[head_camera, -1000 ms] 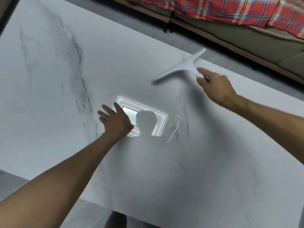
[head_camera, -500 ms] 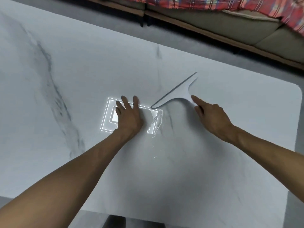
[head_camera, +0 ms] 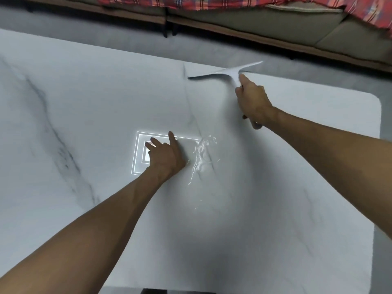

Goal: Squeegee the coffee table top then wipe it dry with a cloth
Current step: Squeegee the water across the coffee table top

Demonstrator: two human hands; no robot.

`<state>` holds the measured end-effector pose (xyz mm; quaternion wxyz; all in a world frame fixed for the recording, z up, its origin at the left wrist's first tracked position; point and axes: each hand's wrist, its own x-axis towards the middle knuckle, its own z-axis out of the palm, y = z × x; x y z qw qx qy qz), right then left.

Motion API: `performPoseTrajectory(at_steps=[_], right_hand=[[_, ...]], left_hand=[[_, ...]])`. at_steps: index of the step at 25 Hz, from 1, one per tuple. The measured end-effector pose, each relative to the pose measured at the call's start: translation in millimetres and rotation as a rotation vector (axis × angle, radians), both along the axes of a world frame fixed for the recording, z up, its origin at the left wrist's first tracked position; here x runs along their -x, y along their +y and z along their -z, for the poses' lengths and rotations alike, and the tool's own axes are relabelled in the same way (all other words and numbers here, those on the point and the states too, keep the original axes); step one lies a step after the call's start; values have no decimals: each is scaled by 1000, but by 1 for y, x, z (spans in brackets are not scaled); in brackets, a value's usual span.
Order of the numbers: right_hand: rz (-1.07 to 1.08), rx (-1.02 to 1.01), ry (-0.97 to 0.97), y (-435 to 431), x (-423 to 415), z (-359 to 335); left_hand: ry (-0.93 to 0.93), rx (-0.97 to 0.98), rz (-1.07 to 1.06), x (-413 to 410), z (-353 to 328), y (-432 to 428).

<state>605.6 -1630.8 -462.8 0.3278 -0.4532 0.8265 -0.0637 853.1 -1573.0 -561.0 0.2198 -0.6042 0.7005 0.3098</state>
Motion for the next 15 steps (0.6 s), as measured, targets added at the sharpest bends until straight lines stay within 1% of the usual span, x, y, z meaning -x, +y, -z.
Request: performPoseTrajectory(at_steps=[3,6,8,10,12,15], right_hand=[[-97,-9,64,35,0,9],[-123,-49,97,113,3,6],[-128,-109,75,166,0,-8],[-103,-174,25,198,-1,-23],[-51,-170,-8,200,6,-34],[122,-21,-49,149,29,-31]], left_hand=[[-17,-11,-4,0,3,-2],[-21,-6,38,-1,9,-1],[-26,-16,31,0,8,-2],[-39,-9,40,0,8,-3],[-56,-5,58,1,8,-2],[-83,-30,38,2,9,-2]])
